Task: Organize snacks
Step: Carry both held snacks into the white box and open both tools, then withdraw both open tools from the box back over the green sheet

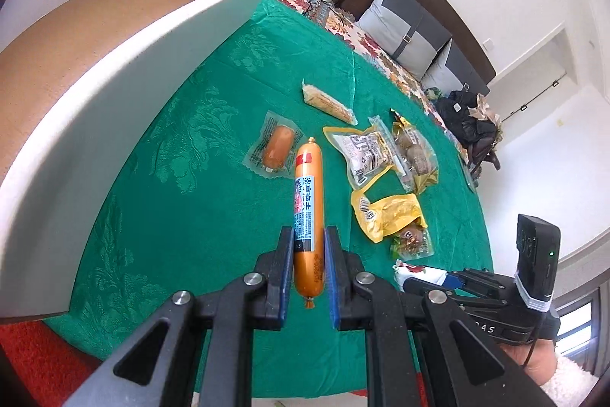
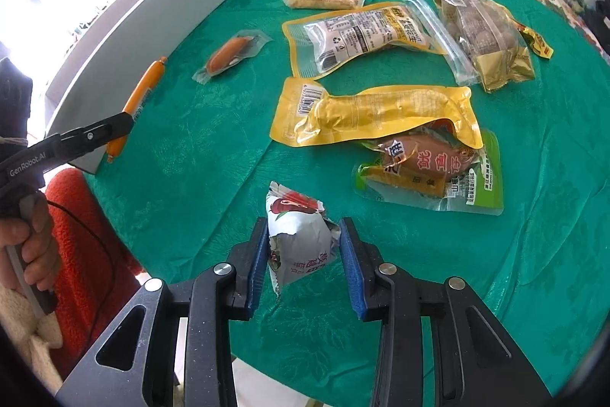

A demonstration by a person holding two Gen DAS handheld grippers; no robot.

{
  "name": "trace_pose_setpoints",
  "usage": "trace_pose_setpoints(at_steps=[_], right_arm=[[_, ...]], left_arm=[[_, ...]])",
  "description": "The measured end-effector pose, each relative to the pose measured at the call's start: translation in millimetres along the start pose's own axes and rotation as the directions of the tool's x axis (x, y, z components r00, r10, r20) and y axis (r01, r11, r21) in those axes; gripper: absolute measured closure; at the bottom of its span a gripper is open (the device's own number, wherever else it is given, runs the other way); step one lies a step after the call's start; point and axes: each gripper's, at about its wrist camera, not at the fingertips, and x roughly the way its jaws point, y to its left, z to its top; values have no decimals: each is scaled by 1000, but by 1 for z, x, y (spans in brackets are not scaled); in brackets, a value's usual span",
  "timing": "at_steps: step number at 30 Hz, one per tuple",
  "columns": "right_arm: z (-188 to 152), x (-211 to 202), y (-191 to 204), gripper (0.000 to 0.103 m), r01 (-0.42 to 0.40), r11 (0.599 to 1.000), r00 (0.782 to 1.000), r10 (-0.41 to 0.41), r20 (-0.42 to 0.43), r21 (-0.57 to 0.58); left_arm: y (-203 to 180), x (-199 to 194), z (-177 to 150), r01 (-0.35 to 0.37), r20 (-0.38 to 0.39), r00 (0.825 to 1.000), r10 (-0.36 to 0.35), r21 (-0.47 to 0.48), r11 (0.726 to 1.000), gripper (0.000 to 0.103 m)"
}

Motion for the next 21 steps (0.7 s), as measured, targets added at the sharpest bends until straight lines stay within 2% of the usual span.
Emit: trace_pose_setpoints(at_steps=[3,5,7,11,12,13,14,15,16,17,19,21], right_arm=[[29,-17,19,66,-63,998,997,63,46,-7],[60,-37,41,66,-145,989,984,145,100,-8],[98,-58,78,66,-221,974,960,226,162,-48],[170,-84,165,65,-341,929,900,366,236,-143],[186,-87,183,58,-357,921,885,386,259,-154],[202,-88,198,44,-358,921,878,389,279,-156],[213,-89,209,34,-348,925,878,379,291,-154],[222,-92,217,29,-330,932,878,362,315,-152],[226,-99,220,30,-318,934,871,355,340,-160],[227,-105,218,30,-312,935,864,352,361,-167],[218,-114,201,30,-288,942,854,333,400,-172],[199,-119,167,29,-215,964,859,263,439,-158]], left_arm=[[8,-41,25,48,72,996,-44,-63,997,89],[18,-74,48,37,139,990,-25,-85,996,89],[30,-106,73,-12,200,979,30,-92,996,89],[64,-149,115,-183,274,938,211,-124,975,88],[73,-153,123,-241,276,923,270,-136,961,88],[84,-156,130,-316,272,898,346,-148,937,83],[93,-158,134,-377,266,875,406,-154,913,68],[101,-159,135,-418,264,855,447,-162,894,58],[107,-162,134,-439,266,841,472,-175,881,41],[112,-165,128,-448,270,832,485,-190,874,31],[112,-165,116,-436,281,834,474,-190,880,22],[104,-155,103,-418,272,852,447,-159,894,21]])
